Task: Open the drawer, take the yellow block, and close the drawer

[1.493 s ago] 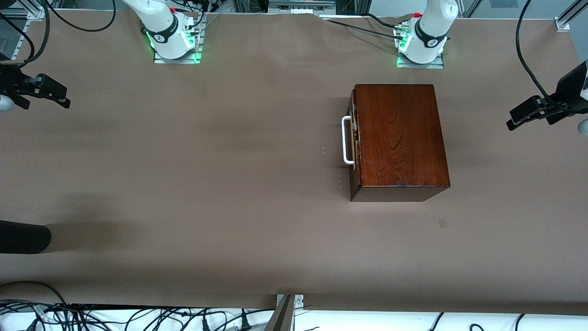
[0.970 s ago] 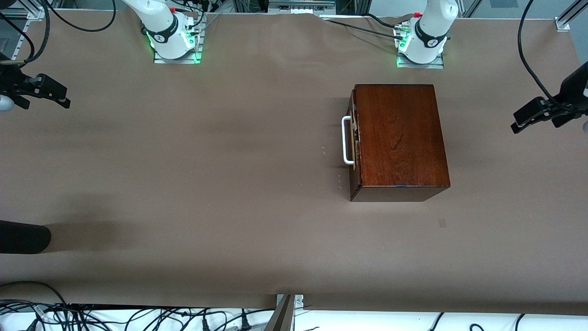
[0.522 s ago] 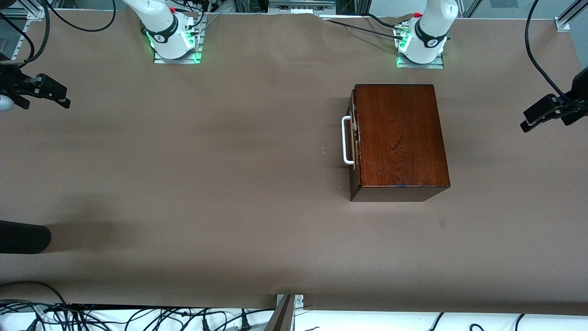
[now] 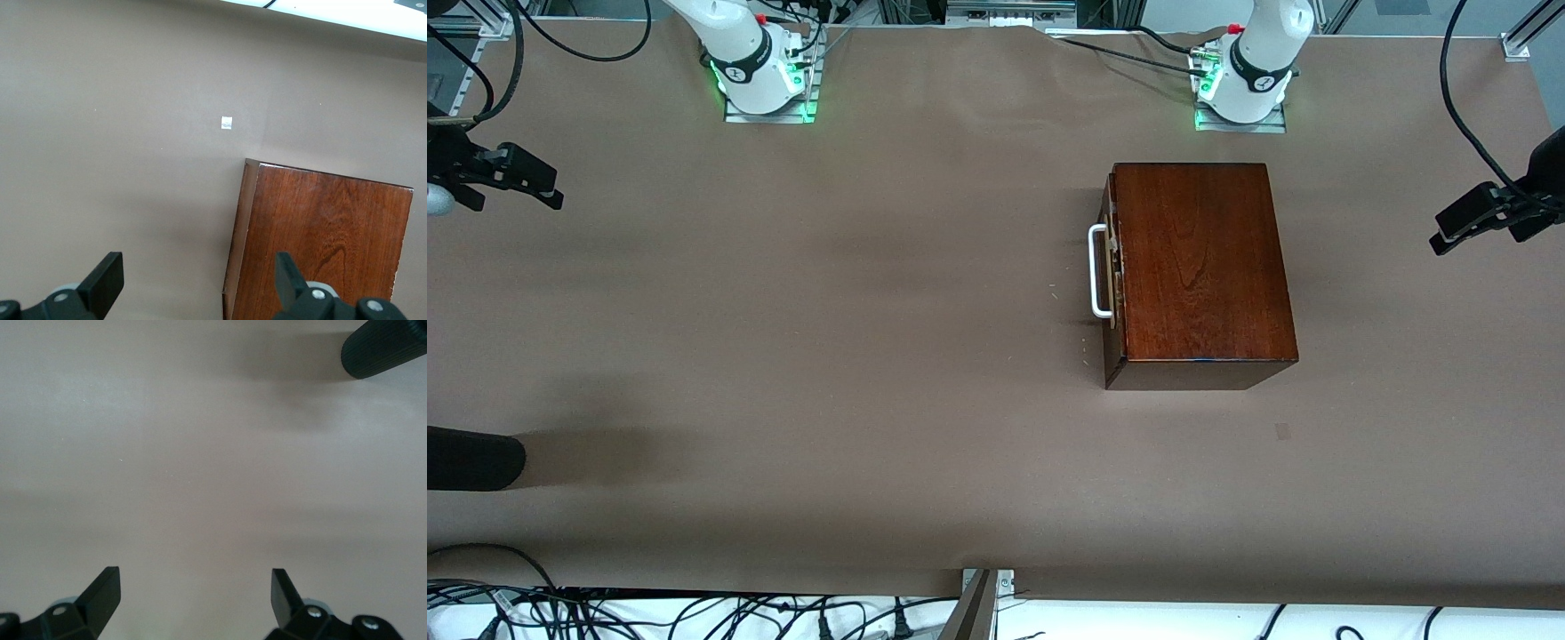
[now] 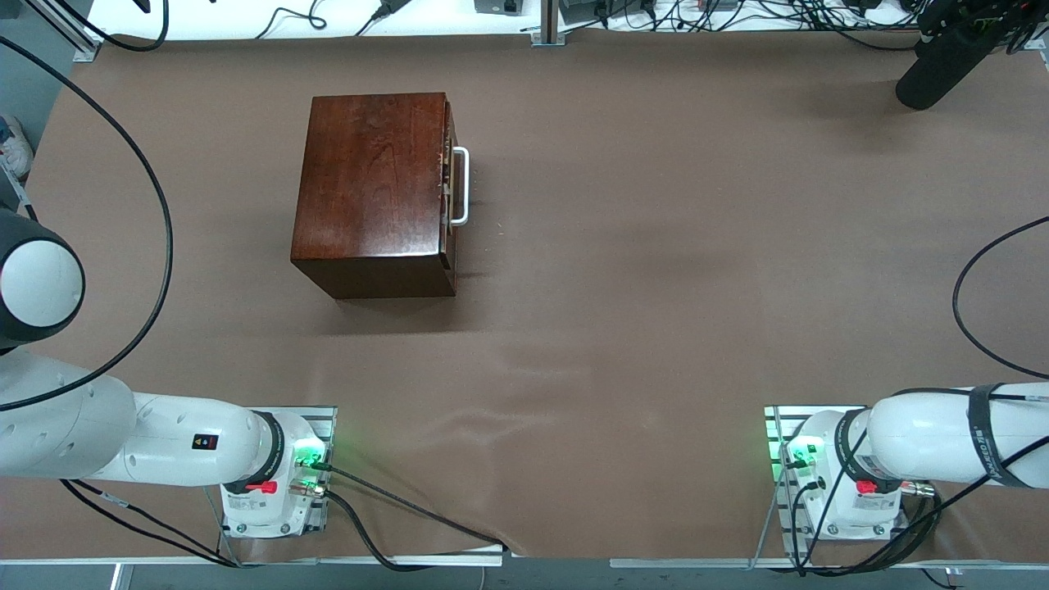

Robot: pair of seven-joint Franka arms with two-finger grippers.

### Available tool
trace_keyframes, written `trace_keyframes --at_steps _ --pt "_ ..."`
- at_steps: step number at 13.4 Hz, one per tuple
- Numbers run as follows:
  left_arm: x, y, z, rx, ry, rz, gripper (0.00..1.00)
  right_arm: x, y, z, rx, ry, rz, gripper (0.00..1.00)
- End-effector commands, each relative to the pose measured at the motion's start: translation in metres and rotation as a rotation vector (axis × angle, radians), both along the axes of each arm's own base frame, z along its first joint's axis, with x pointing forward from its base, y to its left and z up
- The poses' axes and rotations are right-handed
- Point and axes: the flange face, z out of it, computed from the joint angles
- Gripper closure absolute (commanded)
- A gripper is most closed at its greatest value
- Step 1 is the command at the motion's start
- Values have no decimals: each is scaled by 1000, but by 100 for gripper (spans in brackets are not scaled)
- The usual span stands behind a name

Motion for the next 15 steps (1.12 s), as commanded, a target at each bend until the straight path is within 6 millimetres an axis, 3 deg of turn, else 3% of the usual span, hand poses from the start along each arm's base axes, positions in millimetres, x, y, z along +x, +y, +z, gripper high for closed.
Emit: trace_keyframes --at_steps 1,15 --pt "-1 0 1 11 9 -18 0 2 2 5 14 -6 -10 0" --pt "-1 -1 2 9 9 -17 0 0 -6 11 53 -11 -36 0"
